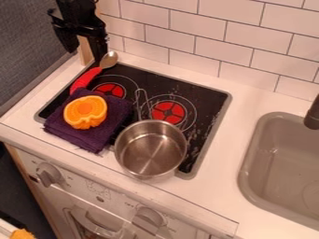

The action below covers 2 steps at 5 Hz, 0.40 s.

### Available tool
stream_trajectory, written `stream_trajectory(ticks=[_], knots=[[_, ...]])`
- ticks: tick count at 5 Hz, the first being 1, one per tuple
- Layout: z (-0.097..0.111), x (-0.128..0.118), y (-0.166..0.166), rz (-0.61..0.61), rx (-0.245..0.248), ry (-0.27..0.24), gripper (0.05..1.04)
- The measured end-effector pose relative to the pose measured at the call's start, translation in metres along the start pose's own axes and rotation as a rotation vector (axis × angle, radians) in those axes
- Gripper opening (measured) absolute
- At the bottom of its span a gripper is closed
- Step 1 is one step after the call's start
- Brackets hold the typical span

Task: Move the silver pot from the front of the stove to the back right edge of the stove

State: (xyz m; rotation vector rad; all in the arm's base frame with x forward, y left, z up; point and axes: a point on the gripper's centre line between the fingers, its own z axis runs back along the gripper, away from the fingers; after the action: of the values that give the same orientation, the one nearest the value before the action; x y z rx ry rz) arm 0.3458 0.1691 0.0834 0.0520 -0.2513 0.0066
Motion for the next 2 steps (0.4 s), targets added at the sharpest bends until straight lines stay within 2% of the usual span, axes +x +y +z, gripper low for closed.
stream_trajectory(ticks=[1,2], knots=[[-0.014,-0.008,-0.006,-0.008,-0.029,0.036,1.0],[-0.017,-0.022,-0.042,-0.118,-0.097,0.052,1.0]])
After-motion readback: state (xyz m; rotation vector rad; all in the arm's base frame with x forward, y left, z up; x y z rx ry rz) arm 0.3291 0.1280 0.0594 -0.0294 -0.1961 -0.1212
